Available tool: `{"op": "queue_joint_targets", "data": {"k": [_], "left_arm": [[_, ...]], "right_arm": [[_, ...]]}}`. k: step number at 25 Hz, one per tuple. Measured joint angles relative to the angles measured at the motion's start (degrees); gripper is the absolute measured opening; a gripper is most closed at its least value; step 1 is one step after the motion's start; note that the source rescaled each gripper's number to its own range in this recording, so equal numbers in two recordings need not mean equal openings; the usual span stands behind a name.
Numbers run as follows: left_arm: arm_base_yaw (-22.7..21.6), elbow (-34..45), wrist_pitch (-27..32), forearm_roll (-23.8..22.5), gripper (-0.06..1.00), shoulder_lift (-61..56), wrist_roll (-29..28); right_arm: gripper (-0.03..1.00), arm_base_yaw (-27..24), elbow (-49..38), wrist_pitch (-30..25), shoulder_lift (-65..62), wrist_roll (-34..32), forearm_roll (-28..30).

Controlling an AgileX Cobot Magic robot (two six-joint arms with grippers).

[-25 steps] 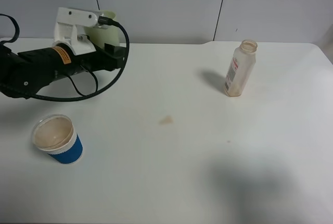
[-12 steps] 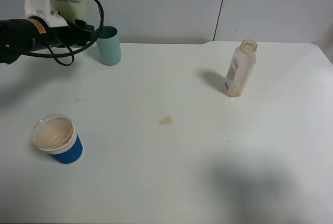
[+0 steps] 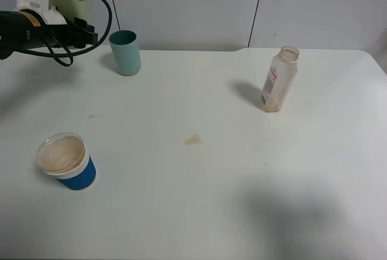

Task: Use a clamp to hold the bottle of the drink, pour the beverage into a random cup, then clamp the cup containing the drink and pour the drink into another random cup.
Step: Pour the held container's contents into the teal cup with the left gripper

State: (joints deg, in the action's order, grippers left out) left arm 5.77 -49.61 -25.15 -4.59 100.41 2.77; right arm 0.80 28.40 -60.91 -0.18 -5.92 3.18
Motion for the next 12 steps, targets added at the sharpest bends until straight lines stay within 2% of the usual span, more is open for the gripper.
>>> {"op": "queue_joint_targets", "data": {"k": [1, 2, 8, 12], "left_arm": [[0.00, 0.00, 0.00, 0.00, 0.02, 0.00, 0.00], [-0.04, 0.00, 0.52, 0.45, 0.02, 0.05, 2.44], [-0.59, -0.11, 0.77, 0.83, 0.02, 1.90, 3.19], [-0.59, -0.27, 1.22, 3.30, 0.02, 4.11, 4.66]], "right_arm": [[1.00, 0.00, 0.00, 0.00, 0.00, 0.00, 0.00], [1.00, 0.00, 0.00, 0.00, 0.00, 0.00, 0.00], [1.00, 0.00, 0.00, 0.00, 0.00, 0.00, 0.00], [1.00, 0.00, 0.00, 0.00, 0.00, 0.00, 0.00]]}}
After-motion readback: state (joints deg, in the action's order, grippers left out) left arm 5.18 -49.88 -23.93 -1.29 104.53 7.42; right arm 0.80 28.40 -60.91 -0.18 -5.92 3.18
